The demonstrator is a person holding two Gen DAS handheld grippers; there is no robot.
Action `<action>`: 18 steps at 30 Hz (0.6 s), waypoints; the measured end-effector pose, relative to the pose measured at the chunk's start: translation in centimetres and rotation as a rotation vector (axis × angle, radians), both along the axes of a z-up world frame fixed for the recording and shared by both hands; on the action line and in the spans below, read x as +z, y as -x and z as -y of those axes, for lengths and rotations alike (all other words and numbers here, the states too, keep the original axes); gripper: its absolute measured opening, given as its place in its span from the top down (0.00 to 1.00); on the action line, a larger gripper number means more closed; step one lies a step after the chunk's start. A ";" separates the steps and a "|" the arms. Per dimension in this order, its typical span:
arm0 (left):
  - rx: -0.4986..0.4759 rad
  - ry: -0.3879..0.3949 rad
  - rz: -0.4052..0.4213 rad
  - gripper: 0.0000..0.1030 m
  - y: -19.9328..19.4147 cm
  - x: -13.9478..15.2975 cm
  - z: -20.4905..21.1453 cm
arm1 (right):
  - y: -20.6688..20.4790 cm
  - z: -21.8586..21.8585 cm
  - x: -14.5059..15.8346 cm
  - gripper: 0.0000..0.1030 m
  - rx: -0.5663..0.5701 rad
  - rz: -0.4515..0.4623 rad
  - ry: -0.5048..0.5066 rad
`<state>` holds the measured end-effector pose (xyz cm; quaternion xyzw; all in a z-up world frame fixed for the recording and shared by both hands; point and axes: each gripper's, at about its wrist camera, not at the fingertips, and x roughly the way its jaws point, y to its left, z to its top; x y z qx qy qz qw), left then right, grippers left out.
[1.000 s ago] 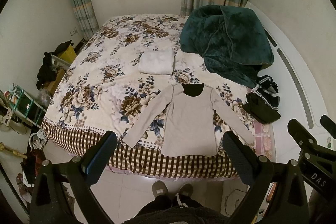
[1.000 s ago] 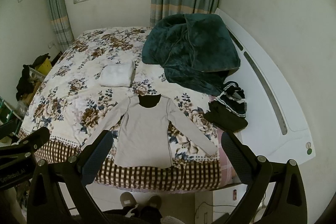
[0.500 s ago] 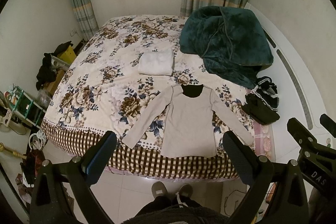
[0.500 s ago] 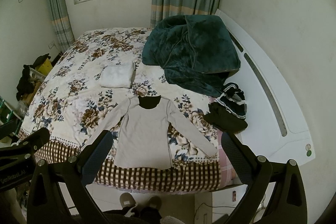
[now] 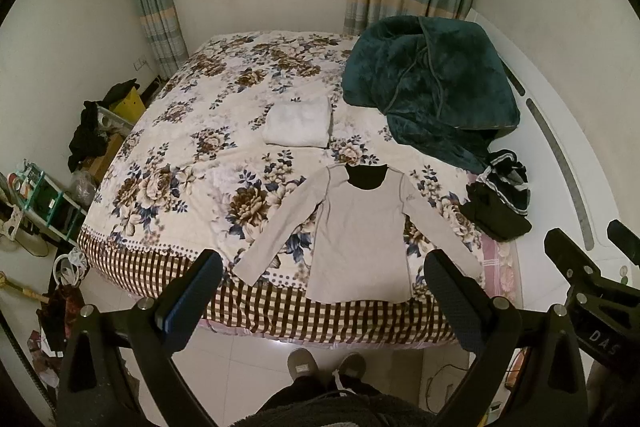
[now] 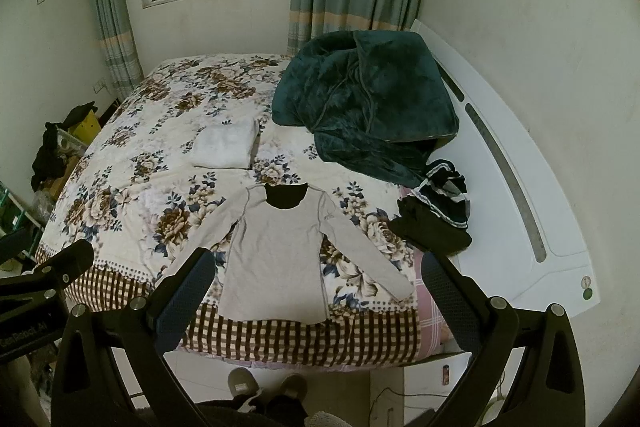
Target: Fold small clothes
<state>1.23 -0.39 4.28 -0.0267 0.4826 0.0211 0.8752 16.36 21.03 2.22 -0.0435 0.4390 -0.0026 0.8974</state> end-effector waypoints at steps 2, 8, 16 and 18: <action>-0.002 0.001 0.000 0.00 -0.5 0.1 0.1 | -0.2 -0.1 0.3 0.00 0.000 0.001 0.001; 0.003 -0.017 0.015 0.00 -1.6 -0.6 0.2 | -0.6 -0.3 0.3 0.00 -0.014 -0.005 -0.007; 0.010 -0.109 0.011 0.00 -8.1 -10.4 0.1 | -6.6 5.5 -8.6 0.00 -0.266 -0.132 -0.057; 0.016 -0.130 -0.021 0.00 -10.1 -14.0 0.4 | -8.0 8.8 -12.6 0.00 -0.371 -0.174 -0.069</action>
